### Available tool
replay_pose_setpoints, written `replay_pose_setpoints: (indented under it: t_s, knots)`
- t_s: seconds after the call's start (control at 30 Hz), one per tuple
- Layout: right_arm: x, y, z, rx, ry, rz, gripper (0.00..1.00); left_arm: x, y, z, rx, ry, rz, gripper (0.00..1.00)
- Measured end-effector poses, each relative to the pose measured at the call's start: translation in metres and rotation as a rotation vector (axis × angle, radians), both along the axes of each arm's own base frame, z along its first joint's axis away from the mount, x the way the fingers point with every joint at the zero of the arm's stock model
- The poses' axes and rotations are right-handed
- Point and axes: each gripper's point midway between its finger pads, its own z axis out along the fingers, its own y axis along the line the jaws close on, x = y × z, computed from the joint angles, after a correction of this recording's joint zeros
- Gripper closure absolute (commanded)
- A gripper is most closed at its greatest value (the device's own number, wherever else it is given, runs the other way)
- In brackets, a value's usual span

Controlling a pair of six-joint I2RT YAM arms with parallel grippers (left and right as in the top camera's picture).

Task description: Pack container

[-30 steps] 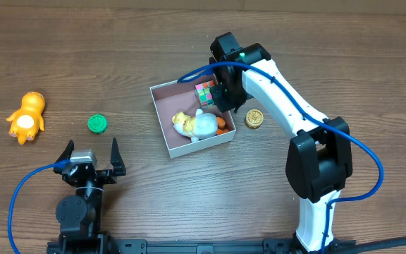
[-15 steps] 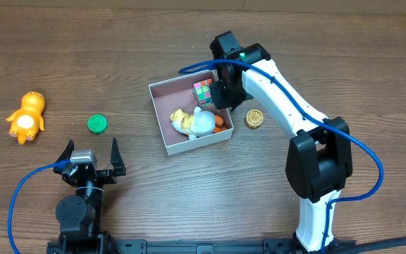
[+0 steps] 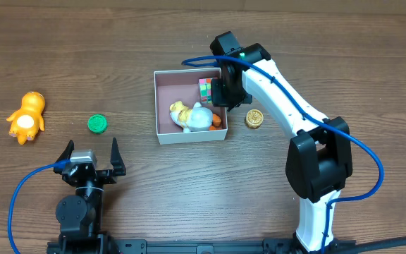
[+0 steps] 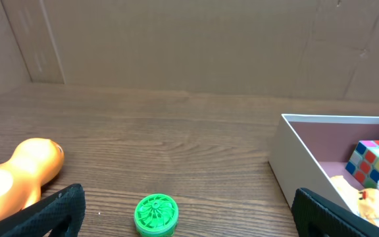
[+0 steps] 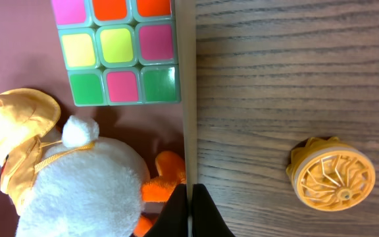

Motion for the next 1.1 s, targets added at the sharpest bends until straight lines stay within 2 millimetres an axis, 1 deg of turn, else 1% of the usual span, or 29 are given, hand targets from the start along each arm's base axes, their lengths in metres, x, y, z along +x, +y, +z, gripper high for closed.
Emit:
replay_pose_setpoints:
  t_s: [0.5, 0.67, 0.93, 1.1]
  knots:
    - [0.0004, -0.0052, -0.0004, -0.016, 0.005, -0.128, 0.96, 0.0, 0.0001, 0.0, 0.0, 0.0, 0.0, 0.0]
    - [0.0007, -0.0054, -0.0004, -0.02, 0.001, -0.098, 0.96, 0.0, 0.0, -0.0001, 0.0, 0.0, 0.0, 0.0]
    - [0.0022, -0.0062, -0.0003, -0.036, -0.015, 0.008, 0.96, 0.0, 0.0, 0.0, 0.0, 0.0, 0.0, 0.0]
    - [0.0027, -0.0062, -0.0002, -0.04, -0.019, 0.035, 0.96, 0.0, 0.0, -0.0001, 0.0, 0.0, 0.0, 0.0]
